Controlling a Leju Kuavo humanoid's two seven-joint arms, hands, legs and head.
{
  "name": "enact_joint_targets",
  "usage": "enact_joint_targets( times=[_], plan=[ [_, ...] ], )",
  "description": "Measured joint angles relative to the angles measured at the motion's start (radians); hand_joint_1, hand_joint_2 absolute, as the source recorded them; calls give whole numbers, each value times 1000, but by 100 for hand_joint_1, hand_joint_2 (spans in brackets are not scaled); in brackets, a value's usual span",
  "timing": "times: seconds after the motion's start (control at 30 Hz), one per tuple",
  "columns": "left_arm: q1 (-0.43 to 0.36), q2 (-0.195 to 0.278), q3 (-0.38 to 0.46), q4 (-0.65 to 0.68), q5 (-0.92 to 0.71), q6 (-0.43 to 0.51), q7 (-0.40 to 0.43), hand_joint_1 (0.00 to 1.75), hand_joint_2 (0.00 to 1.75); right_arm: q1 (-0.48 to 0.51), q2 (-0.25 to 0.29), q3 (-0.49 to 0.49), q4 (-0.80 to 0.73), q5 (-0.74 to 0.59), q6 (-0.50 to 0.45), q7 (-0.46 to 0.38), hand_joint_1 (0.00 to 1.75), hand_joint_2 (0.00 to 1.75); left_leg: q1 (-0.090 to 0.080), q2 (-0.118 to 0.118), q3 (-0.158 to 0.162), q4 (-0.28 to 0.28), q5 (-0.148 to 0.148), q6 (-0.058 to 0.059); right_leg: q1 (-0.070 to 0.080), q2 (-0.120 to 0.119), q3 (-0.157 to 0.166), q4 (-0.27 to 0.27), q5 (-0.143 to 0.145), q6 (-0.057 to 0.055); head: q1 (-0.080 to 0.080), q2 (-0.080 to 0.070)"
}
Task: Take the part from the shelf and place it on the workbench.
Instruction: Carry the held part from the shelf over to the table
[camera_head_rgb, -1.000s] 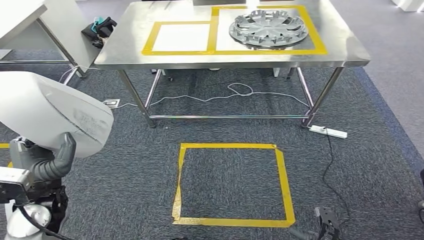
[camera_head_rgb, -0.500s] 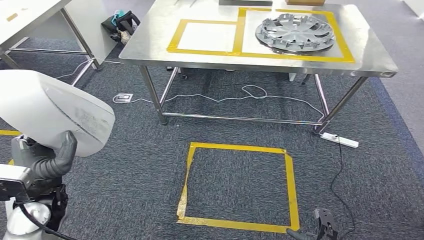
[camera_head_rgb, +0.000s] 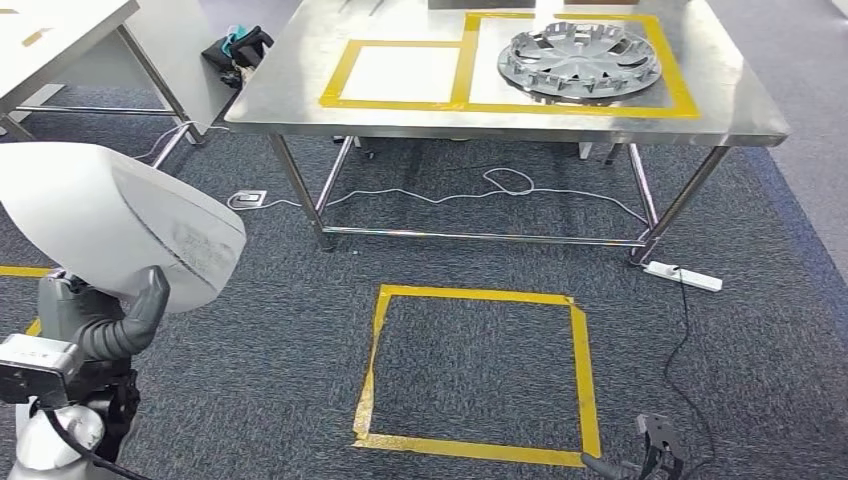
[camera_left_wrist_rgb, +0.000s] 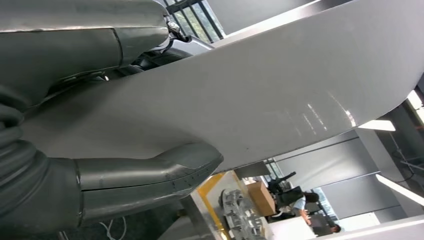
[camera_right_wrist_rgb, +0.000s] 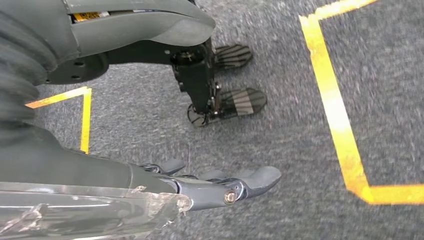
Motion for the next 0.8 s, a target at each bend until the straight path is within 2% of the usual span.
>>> enact_joint_targets(
  times=[0.13,0.2,0.27,0.3,0.37,0.4,0.43,0.47,0.53,0.57,0.6,0.63,0.73,0.8],
  plan=[
    [0,0,0,0,-1,-1,0,175,175,0,0,2,0,0,0,-1,0,175,-1,0,-1,0,-1,-2,0,0,0,0,0,0,0,0],
    [0,2,0,0,-6,-4,-1,175,175,-1,0,4,0,0,-2,-2,0,175,0,0,1,-7,1,-5,-2,-2,0,-4,0,7,0,0],
    [0,3,0,0,-10,-8,-2,175,175,-2,0,8,0,-1,-3,-3,0,175,5,2,10,-21,6,-7,-2,-4,-13,22,-18,17,4,0],
    [0,3,0,0,-11,-9,-2,175,175,-3,0,9,0,-1,-3,-4,0,175,8,2,14,-25,8,-7,-2,-5,-34,64,-41,20,6,0],
    [1,4,1,0,-12,-11,-2,175,175,-1,0,11,0,-1,-3,-4,0,175,9,3,16,-25,5,-4,-3,-5,-97,195,-101,26,10,0],
    [3,4,1,0,-13,-12,-2,175,175,1,0,11,0,-2,-4,-4,0,175,9,2,17,-25,4,-4,-4,-5,-125,248,-117,29,10,0],
    [4,4,1,0,-14,-12,-2,175,175,3,0,11,0,-2,-4,-4,0,175,10,1,18,-24,2,-5,-4,-5,-138,269,-115,32,10,0],
    [5,4,1,0,-15,-12,-2,175,175,3,0,11,0,-2,-5,-4,0,175,11,0,20,-23,0,-7,-5,-5,-132,251,-93,35,11,0],
    [6,4,1,0,-15,-12,-2,175,175,2,0,11,0,-2,-6,-4,0,175,15,-1,25,-16,-10,-18,-10,-5,-72,125,-25,42,11,0],
    [5,4,1,0,-15,-12,-2,175,175,1,0,11,0,-2,-6,-4,0,175,15,-2,25,-9,-15,-25,-12,-2,-40,64,-5,42,12,0],
    [5,4,1,0,-15,-12,-2,175,175,0,0,11,0,-2,-6,-4,0,175,14,-3,23,-3,-20,-31,-13,1,-19,25,5,38,12,0],
    [4,4,1,0,-16,-12,-2,175,175,1,0,12,0,-2,-6,-4,0,175,12,-4,20,1,-22,-36,-13,4,-10,9,2,30,11,0],
    [4,4,1,0,-18,-12,-3,175,175,3,0,12,0,-2,-6,-3,0,175,13,-4,20,1,-27,-44,-9,5,-9,13,-6,2,8,0],
    [3,4,1,0,-20,-12,-3,175,175,1,0,12,-1,-2,-6,-3,0,175,15,2,7,35,-48,-52,-10,5,-3,12,-10,-13,4,0]
  ],
)
